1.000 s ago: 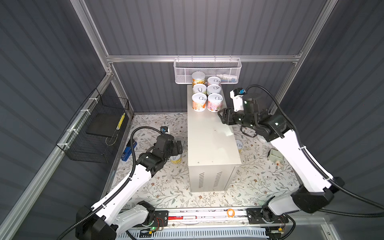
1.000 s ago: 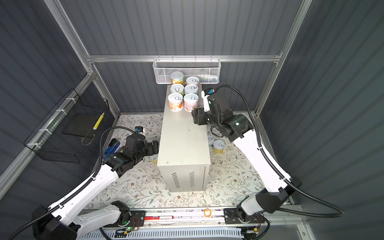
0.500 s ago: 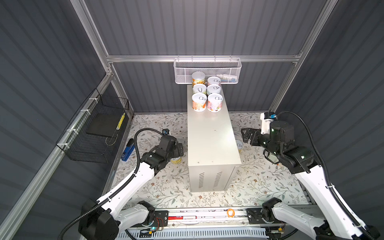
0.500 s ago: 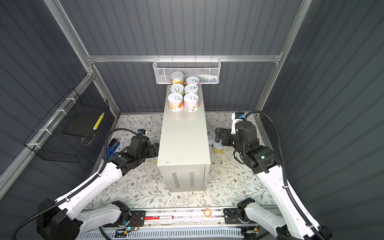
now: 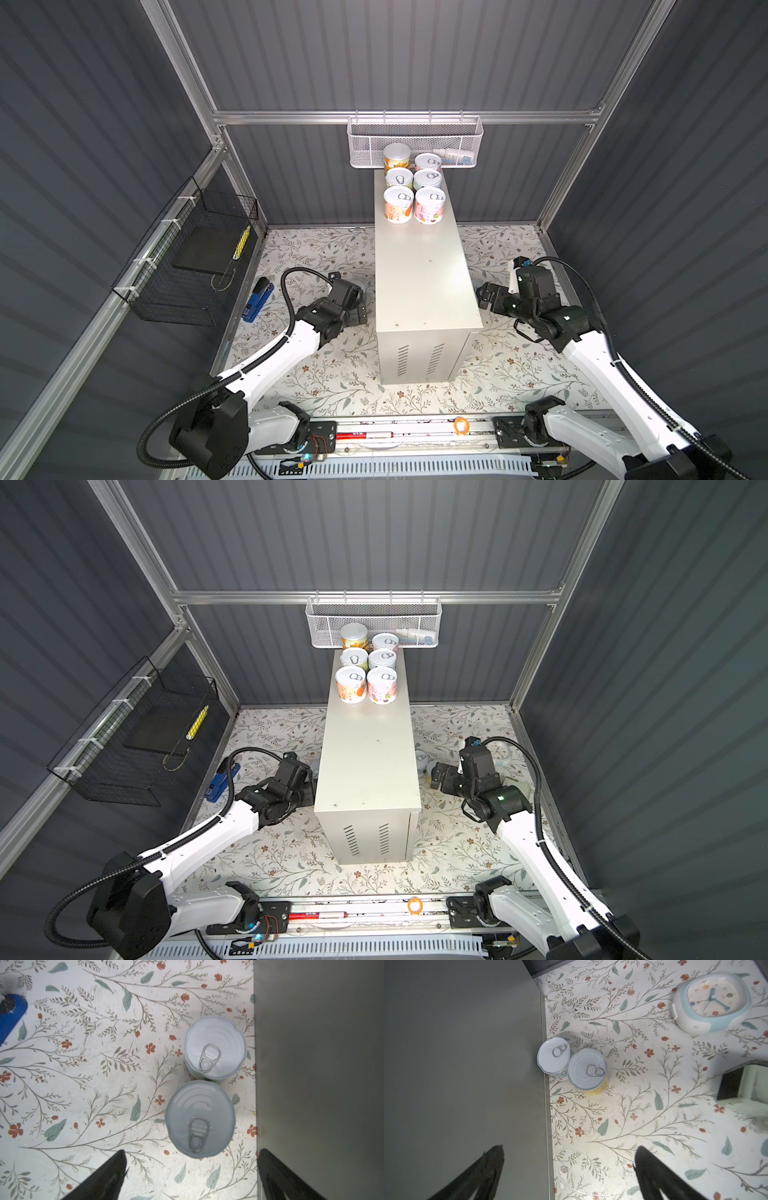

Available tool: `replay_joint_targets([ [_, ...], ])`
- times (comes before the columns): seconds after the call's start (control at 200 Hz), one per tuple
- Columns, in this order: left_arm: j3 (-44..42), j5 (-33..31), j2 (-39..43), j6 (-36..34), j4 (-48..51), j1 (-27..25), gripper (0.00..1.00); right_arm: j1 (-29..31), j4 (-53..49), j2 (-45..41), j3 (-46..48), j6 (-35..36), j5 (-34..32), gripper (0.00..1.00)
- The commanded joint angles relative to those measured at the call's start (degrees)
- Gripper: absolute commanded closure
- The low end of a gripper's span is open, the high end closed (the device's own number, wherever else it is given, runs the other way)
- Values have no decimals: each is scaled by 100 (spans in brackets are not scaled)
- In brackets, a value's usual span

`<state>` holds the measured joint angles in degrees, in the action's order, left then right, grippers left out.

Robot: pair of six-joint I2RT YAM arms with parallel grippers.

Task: Place and organize the canned foods onto the counter
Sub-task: 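Lower the left gripper onto the nearer floor can and grasp it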

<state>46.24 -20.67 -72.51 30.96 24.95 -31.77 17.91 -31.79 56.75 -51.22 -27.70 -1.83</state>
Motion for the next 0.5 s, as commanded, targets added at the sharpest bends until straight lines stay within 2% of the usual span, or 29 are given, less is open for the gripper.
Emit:
replay_joint_targets([
  [0.0,-117,-144,-145,278,-149,39,1,-16,202,-17,-66,-10,65,1],
  [0.495,-403,46,-949,236,-1394,48,2,-22,262,63,-116,-38,136,1],
])
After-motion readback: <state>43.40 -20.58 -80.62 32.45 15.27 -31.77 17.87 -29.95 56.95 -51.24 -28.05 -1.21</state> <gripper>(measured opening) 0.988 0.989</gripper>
